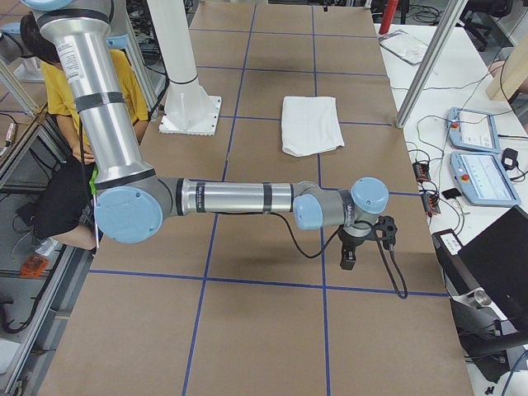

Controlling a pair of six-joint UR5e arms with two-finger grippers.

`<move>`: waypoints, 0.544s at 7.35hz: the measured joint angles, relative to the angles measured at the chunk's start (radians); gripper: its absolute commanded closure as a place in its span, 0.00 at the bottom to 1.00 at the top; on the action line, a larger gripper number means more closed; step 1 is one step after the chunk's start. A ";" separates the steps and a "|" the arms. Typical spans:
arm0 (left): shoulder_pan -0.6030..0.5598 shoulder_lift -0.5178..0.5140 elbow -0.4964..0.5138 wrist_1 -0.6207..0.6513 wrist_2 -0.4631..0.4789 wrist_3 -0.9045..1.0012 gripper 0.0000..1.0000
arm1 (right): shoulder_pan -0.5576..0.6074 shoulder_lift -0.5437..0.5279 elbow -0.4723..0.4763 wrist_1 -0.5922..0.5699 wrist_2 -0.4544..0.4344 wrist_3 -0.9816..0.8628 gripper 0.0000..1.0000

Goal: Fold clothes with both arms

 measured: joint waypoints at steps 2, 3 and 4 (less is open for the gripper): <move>-0.088 0.078 -0.036 0.088 -0.013 0.127 0.01 | 0.052 -0.044 0.048 -0.079 0.011 -0.100 0.00; -0.102 0.100 -0.082 0.164 -0.015 0.140 0.01 | 0.059 -0.074 0.099 -0.118 0.013 -0.113 0.00; -0.107 0.122 -0.124 0.230 -0.016 0.144 0.01 | 0.060 -0.113 0.169 -0.168 0.013 -0.117 0.00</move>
